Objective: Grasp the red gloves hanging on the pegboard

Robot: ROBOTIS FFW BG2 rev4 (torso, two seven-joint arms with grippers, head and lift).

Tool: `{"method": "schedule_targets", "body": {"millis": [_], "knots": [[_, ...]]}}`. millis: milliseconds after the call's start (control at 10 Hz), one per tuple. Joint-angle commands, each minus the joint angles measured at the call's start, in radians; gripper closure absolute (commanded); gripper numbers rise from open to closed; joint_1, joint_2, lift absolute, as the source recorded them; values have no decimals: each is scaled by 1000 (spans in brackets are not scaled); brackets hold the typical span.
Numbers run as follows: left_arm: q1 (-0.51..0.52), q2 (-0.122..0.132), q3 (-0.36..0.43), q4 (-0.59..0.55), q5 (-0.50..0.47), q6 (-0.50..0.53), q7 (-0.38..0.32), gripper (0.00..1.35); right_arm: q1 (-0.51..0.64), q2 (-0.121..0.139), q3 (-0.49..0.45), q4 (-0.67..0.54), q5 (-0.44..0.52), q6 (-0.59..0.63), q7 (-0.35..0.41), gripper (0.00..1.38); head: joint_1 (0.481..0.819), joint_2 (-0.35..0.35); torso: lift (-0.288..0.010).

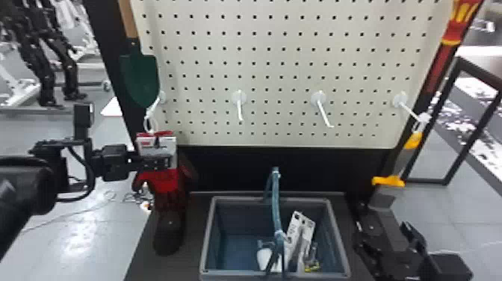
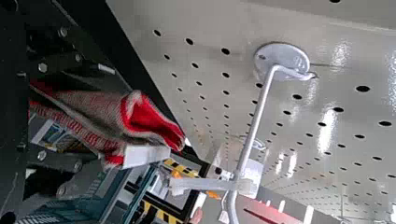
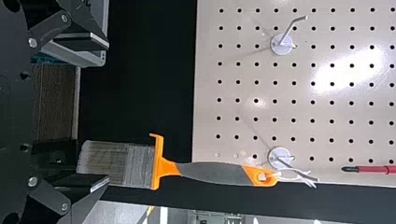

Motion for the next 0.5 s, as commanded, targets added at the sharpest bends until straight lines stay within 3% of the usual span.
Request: {"method": "schedule_targets", "body": {"millis": [0, 400], "knots": [[10, -4, 4, 0, 4, 1, 2, 1220, 0, 1, 0, 2, -2, 0, 0, 277, 549, 0, -100], [13, -5, 6, 0, 24, 1, 4, 1220, 2, 1, 0, -1, 3, 0, 0, 277, 549, 0, -100]]}}
